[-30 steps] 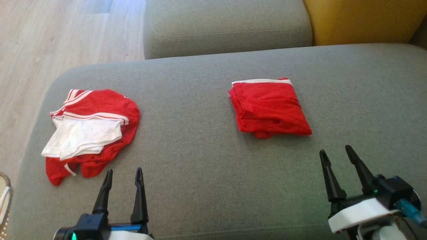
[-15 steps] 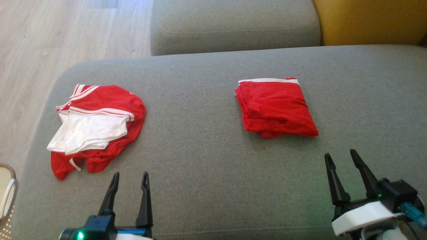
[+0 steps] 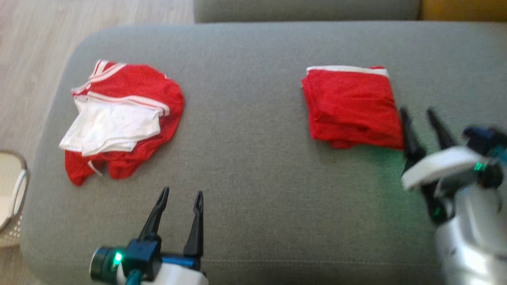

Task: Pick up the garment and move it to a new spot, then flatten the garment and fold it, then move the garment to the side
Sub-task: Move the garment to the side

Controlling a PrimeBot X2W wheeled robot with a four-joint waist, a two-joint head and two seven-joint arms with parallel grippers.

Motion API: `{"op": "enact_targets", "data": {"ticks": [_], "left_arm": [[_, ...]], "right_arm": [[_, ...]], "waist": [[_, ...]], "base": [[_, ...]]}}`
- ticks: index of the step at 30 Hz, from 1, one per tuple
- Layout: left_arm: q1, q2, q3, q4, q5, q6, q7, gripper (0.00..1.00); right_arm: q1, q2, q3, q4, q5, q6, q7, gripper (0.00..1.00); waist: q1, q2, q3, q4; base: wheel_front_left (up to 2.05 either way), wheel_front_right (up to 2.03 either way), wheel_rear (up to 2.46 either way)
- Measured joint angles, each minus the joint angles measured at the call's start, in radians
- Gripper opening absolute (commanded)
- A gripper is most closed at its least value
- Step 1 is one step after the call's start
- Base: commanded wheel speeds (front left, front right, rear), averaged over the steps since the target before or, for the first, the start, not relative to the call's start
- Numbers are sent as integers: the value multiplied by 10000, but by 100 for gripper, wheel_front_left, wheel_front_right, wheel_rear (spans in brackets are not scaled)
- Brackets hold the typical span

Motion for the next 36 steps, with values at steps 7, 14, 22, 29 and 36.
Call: {"op": "enact_targets", "data": {"ticks": [7,14,22,29,36], "left_arm": [[-844,-15,-439,102,-4,-8,-2,100],[-1201,-29,-734,205,-33,4,-2,100],[-1621,-40,-861,349,-130,8,-2,100],[-1620,-42,-805,355,-123,8,0,100],[-1660,-2,-594,290,6,-13,-2,100]], "right_arm": [[-2286,-1020,-646,2431,6,-2,1210,100],[-3371,-1331,-660,4006,-138,0,2073,100],[-4404,-1469,-543,5511,-493,0,2577,0],[-4398,-1553,470,5438,-583,0,2069,0],[-4380,-2815,1799,4341,-25,0,1918,0]], "waist": [[0,0,948,476],[-1,0,1562,871],[-3,1,1846,1023],[-3,1,1800,590],[-3,1,1952,-173]], "base": [[0,0,0],[0,0,0],[0,0,0],[0,0,0],[0,0,0]]}}
